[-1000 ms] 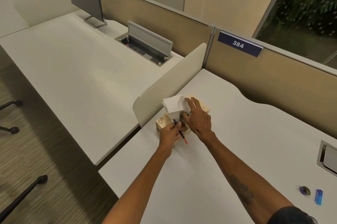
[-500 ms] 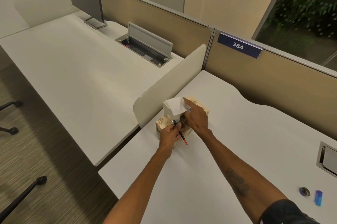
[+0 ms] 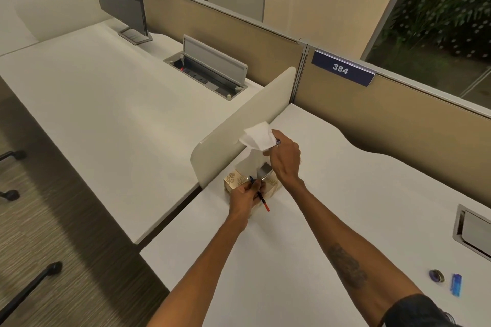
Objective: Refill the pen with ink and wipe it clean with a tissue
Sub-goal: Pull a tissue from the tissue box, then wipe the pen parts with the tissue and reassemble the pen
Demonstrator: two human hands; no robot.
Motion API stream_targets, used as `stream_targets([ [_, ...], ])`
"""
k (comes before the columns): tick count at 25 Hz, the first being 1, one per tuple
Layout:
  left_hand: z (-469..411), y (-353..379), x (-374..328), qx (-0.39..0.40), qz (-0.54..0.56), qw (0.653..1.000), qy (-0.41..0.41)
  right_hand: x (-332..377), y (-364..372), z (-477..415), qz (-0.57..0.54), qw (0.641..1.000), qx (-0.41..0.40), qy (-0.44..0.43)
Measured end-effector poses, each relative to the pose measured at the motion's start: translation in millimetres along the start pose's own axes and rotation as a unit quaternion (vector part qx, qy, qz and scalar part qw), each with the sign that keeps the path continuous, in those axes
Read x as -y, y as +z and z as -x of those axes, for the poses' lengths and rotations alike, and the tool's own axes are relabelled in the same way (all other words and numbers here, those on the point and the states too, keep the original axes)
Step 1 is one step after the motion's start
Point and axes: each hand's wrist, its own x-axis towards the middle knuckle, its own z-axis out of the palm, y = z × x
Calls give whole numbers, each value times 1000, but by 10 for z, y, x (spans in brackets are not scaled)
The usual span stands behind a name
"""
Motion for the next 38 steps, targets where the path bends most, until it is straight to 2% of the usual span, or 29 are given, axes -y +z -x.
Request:
stream_targets([
  [7,105,21,-2,-1,-16,999,32,182,-332,-65,-138,988,-75,5],
  [12,254,14,1,23,-103,991,81,79,-734,97,-252,958,-85,105],
  [16,469,154,-55,47,-135,983,116,-61,-996,329,-250,954,-98,130],
  [20,791,447,-179,71,-109,978,164,-191,-1281,585,-276,943,-89,164],
  [24,1058,738,-228,91,-56,977,182,-377,-1663,846,-360,899,-79,239],
  [34,1696,1383,-124,71,-57,967,240,-941,-2474,1542,-437,841,-155,279],
  [36,1807,1489,-129,77,-61,961,258,-1026,-2618,1658,-420,845,-170,283],
  [38,1935,1633,-77,139,-97,949,267,-1100,-2757,1772,-376,862,-182,287],
])
